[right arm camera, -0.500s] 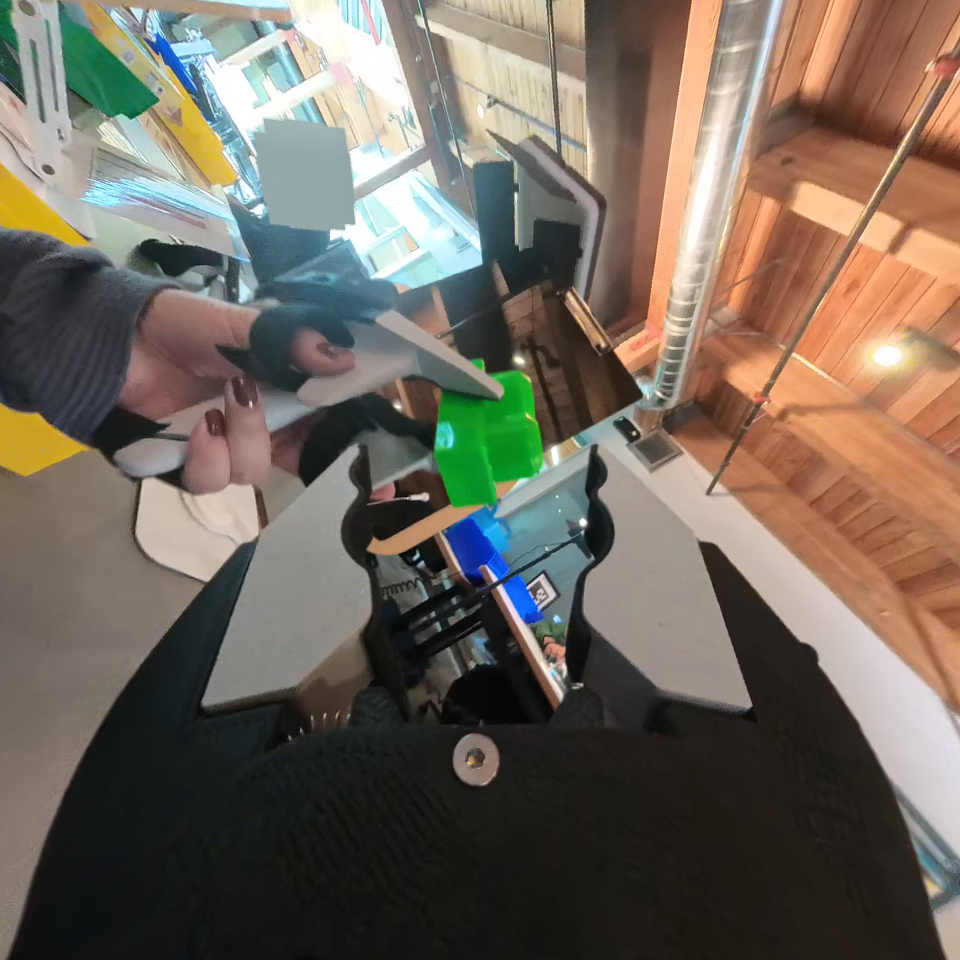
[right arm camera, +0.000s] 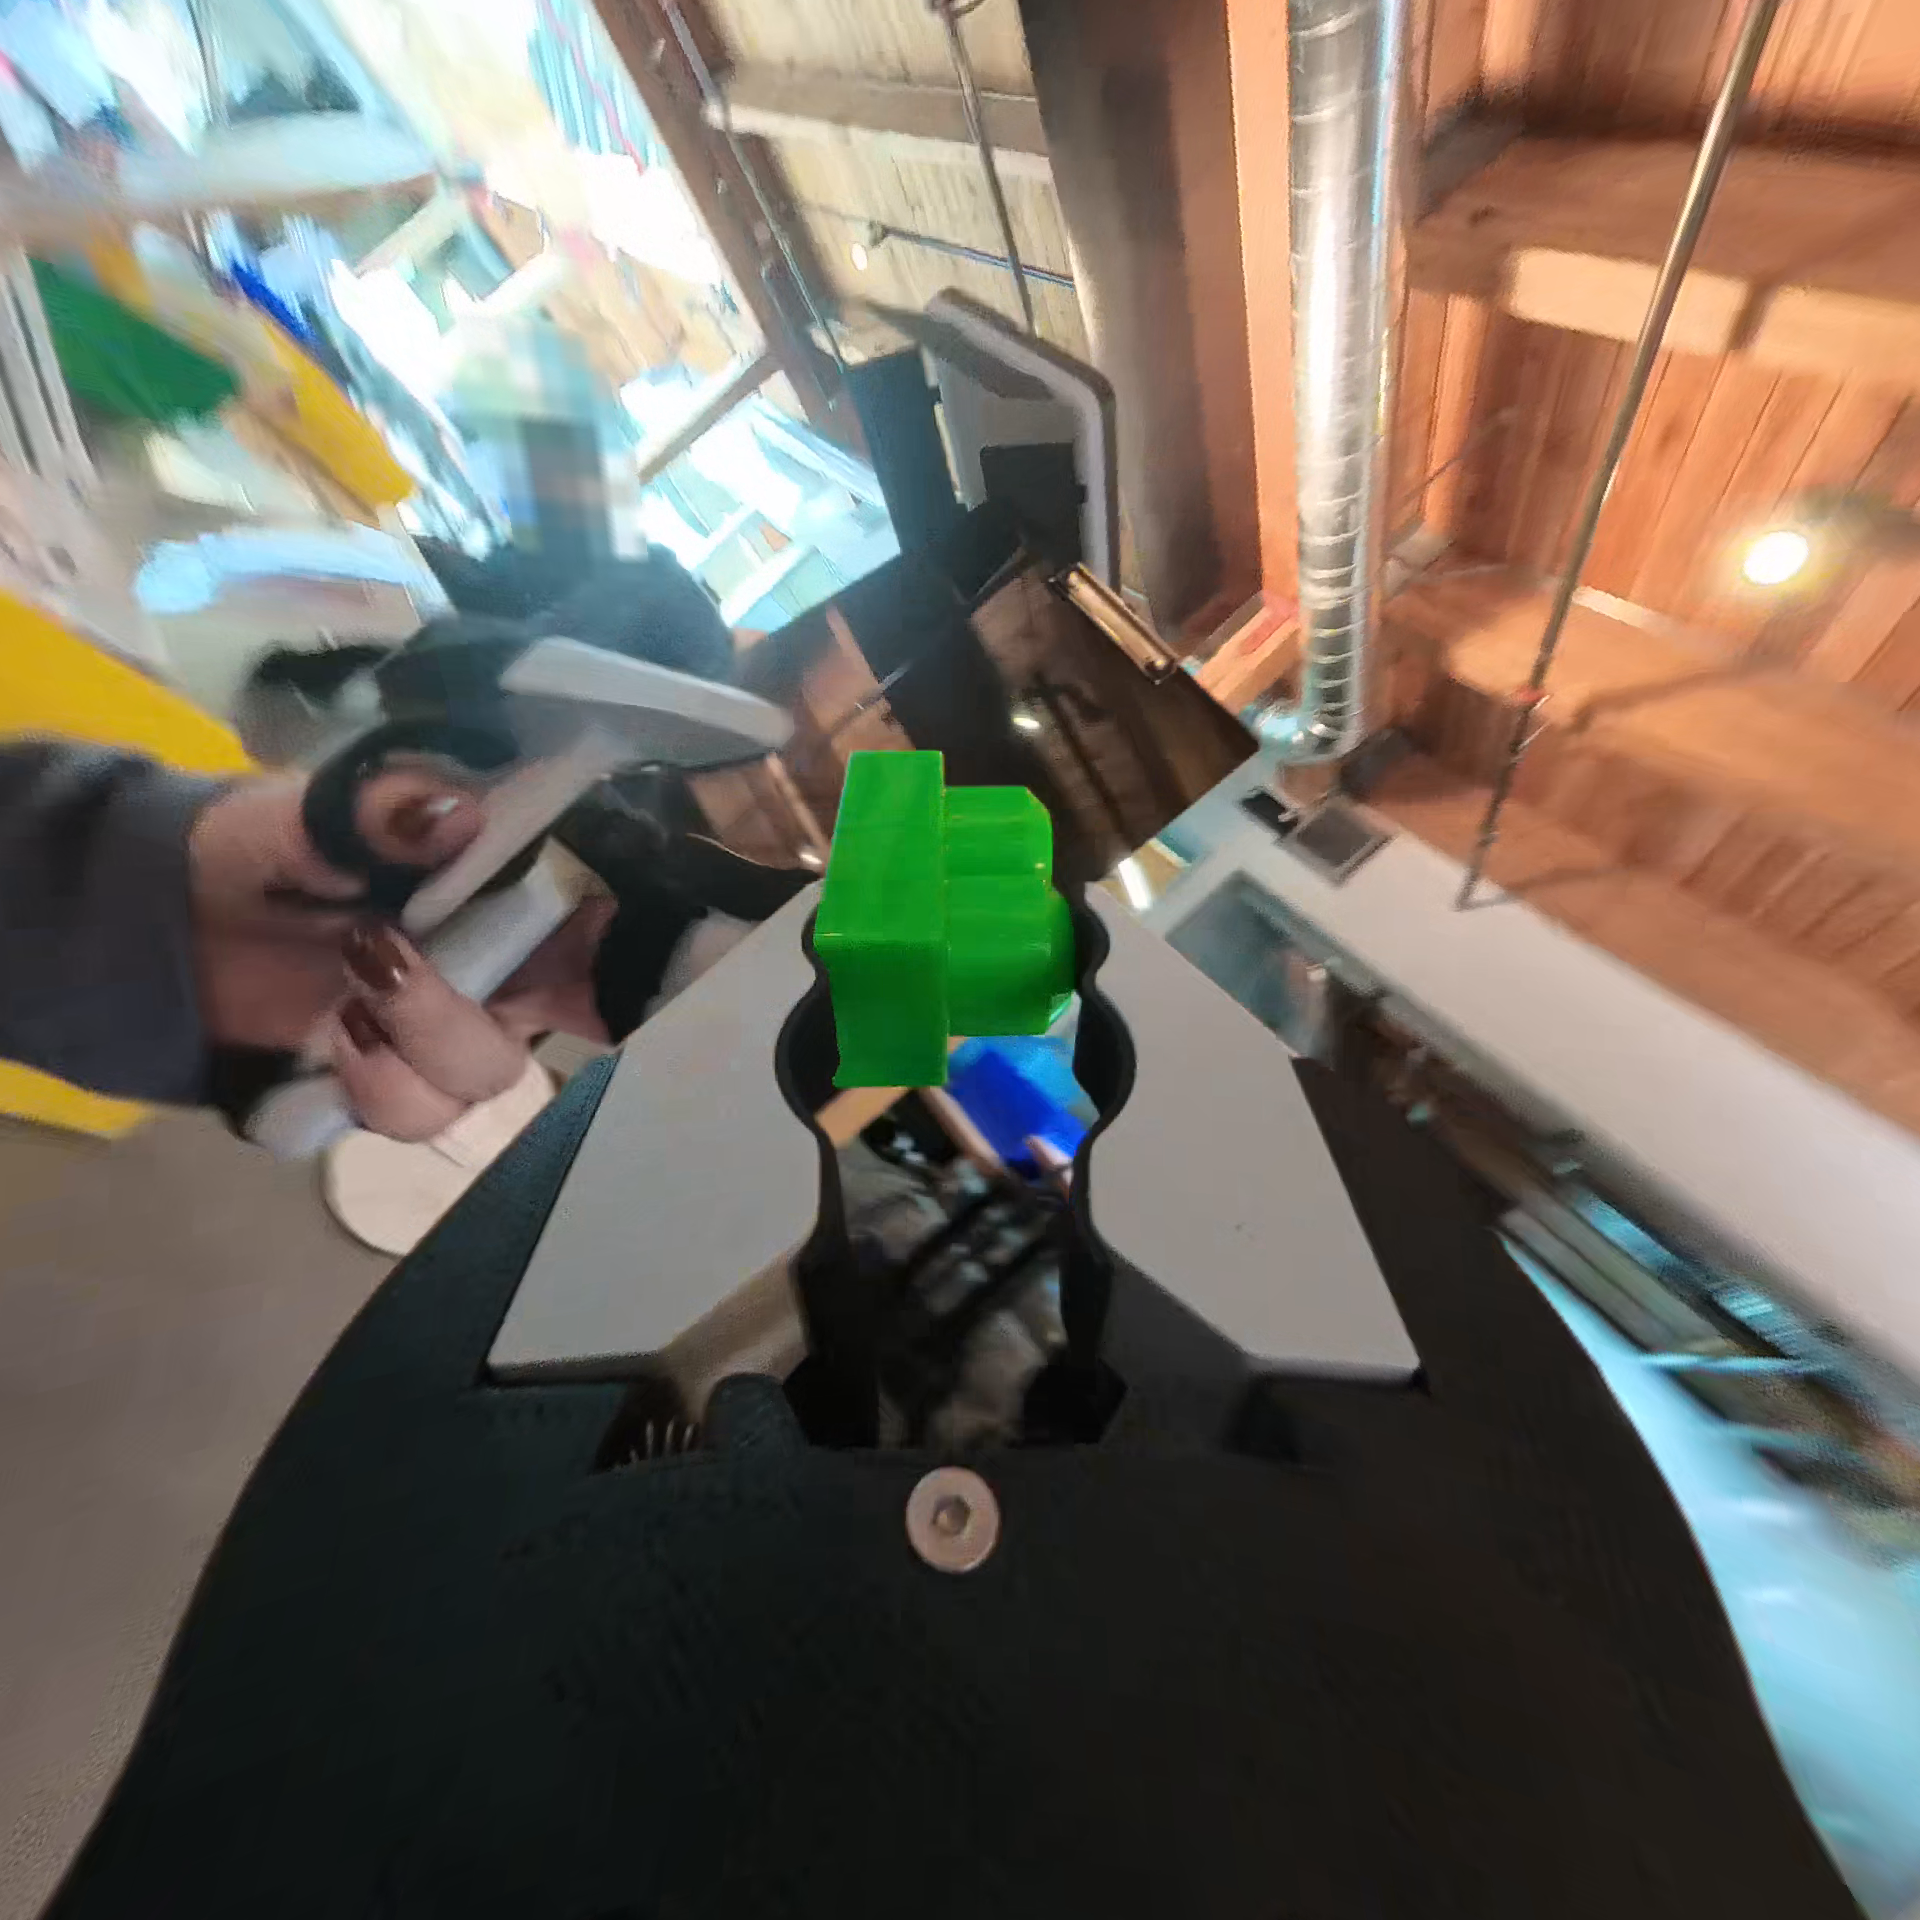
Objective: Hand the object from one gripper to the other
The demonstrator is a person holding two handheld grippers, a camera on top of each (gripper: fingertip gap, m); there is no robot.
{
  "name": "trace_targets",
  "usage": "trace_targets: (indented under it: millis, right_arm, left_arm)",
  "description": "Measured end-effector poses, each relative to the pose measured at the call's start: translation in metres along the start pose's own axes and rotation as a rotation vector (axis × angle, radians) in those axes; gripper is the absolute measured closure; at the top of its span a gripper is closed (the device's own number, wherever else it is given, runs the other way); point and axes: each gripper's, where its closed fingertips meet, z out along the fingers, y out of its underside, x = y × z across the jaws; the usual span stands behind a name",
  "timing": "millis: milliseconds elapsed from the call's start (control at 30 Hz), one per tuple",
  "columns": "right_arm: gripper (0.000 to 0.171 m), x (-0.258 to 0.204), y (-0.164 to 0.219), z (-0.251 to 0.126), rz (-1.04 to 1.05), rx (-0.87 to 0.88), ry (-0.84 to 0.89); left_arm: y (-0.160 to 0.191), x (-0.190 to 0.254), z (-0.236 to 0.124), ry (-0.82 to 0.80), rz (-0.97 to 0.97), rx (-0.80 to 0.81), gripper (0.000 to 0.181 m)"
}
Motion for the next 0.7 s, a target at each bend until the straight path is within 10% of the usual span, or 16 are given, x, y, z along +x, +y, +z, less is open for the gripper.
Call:
trace_targets:
  millis: [33, 267, 700]
  right_arm:
    - [0.129, 0.005, 0.000, -0.003, 0.095, 0.006, -0.010]
    - [0.129, -0.017, 0.006, -0.024, 0.678, -0.041, -0.411]
    - [0.129, -0.050, 0.018, -0.037, 0.905, -0.167, -0.663]
  left_arm:
    - [-0.001, -0.003, -0.002, -0.065, 0.145, -0.027, 0.105]
    - [0.003, -0.007, -0.017, -0.443, 1.491, -0.357, 0.126]
    - [0.054, 0.000, 0.001, -0.255, 1.443, -0.613, 0.145]
